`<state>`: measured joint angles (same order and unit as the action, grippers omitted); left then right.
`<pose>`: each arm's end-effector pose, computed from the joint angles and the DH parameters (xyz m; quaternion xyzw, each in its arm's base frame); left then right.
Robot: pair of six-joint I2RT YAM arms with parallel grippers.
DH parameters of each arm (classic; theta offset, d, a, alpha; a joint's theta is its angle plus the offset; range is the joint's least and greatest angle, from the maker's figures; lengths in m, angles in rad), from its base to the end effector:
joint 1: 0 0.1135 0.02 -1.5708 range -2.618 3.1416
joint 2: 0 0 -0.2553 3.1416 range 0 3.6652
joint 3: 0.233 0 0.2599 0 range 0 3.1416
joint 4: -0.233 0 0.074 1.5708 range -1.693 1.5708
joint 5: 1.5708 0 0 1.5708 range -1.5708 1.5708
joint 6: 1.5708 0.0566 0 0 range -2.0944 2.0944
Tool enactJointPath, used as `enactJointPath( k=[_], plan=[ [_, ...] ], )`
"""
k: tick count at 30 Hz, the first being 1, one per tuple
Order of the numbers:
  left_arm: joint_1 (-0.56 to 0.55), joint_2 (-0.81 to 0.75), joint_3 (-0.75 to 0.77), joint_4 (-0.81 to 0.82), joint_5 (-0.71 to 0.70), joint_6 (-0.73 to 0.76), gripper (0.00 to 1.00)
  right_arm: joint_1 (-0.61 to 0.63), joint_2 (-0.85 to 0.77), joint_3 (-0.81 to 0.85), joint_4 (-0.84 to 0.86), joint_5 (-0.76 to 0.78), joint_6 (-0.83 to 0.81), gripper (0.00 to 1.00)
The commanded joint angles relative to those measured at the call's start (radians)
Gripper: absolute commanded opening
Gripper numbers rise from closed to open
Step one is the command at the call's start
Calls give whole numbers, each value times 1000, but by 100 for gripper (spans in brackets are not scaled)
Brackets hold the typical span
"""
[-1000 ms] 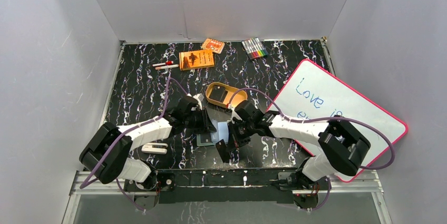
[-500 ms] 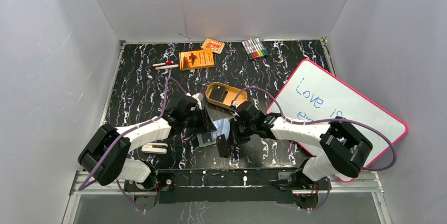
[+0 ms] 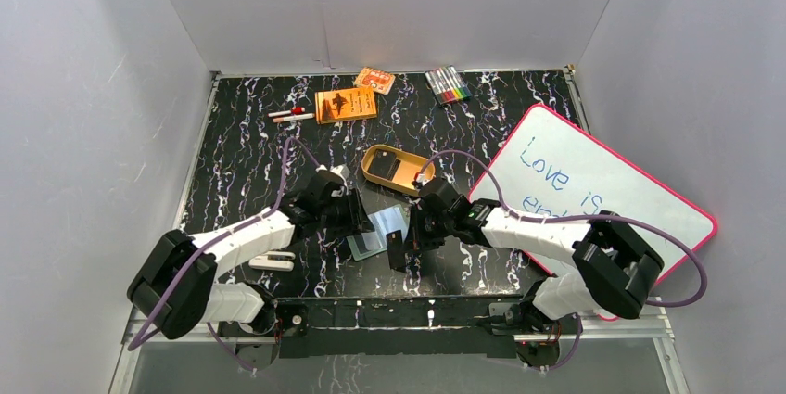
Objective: Put the credit cards into the card holder
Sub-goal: Turn over the card slot in the card holder.
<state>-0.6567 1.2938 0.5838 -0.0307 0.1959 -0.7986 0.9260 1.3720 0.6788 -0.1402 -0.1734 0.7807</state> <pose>0.2124 -0.1776 0.1523 -0.0252 0.9112 -0.3337 0.2401 0.1663 0.2374 0.1523 -0.0986 0.9246 0.3236 0.1752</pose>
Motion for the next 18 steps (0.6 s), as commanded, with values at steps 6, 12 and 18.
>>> enactJointPath(
  k=[6,12,18],
  plan=[
    [-3,-73,16,-117,-123,35,39,6,-44,50,-28,29,-36,0],
    [-2,-38,7,-103,-174,29,28,5,-79,82,-23,38,-57,0],
    [-2,8,47,-88,-253,61,18,6,-136,73,21,88,-50,0]
  ],
)
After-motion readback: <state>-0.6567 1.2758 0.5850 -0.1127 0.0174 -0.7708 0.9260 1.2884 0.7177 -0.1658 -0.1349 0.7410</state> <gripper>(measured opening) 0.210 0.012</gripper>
